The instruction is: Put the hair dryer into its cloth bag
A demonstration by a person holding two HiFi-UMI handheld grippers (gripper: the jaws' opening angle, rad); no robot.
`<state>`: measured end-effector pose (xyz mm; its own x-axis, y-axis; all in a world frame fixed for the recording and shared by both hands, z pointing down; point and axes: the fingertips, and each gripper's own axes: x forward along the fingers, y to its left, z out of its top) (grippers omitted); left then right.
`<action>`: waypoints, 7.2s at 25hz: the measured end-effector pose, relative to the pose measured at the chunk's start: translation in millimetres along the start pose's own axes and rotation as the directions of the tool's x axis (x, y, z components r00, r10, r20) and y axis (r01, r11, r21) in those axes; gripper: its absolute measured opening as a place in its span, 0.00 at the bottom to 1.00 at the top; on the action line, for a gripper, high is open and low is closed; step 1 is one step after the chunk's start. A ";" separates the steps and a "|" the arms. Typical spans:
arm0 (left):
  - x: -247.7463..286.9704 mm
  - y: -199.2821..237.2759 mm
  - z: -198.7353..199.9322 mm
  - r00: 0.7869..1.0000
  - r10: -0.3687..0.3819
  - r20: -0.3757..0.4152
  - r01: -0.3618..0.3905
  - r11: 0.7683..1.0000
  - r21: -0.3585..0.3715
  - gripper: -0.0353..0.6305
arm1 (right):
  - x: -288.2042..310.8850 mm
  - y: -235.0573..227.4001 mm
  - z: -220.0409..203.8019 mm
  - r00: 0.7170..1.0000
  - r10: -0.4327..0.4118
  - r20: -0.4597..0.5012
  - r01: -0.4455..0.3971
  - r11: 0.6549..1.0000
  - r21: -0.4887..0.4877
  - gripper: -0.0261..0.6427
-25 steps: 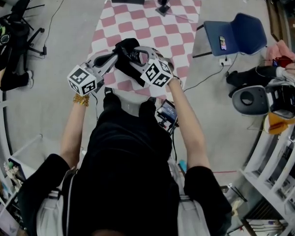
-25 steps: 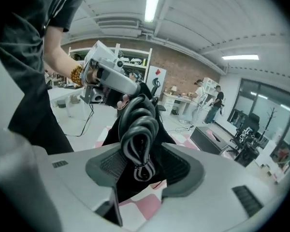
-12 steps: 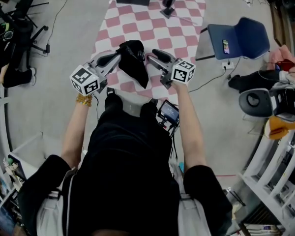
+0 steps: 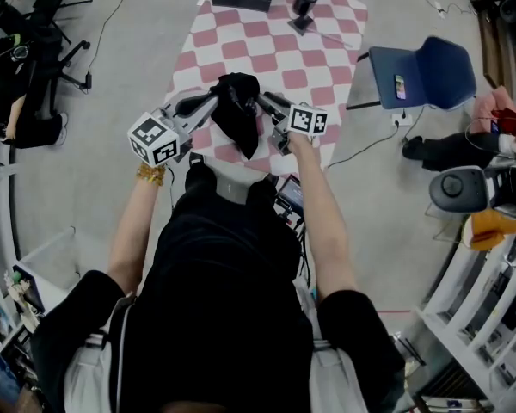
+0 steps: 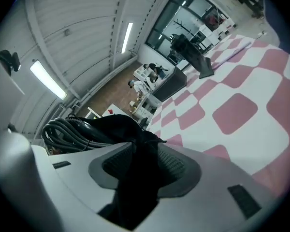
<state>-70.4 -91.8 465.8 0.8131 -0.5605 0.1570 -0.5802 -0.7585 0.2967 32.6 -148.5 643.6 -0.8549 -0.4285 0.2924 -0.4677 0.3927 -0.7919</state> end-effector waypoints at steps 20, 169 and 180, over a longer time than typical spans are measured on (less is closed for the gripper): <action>-4.7 9.9 12.1 0.999 0.047 0.013 -0.047 0.999 0.002 0.09 | -14.1 68.6 38.8 0.994 0.046 -0.097 -0.050 0.998 -0.034 0.07; -3.5 3.9 59.9 0.997 0.061 0.040 -0.069 0.971 0.228 0.08 | -108.8 79.4 76.2 0.965 -0.174 -0.197 -0.098 0.460 -0.883 0.44; -5.2 11.8 67.8 0.993 0.098 0.066 -0.110 0.971 0.213 0.08 | -95.5 58.3 63.5 0.938 -0.288 -0.192 -0.059 0.412 -0.909 0.12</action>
<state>-84.7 -120.4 404.6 0.7476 -0.6526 0.1231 -0.6625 -0.7457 0.0705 101.2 -136.3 535.4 -0.7105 -0.3592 0.6051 -0.3458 0.9271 0.1443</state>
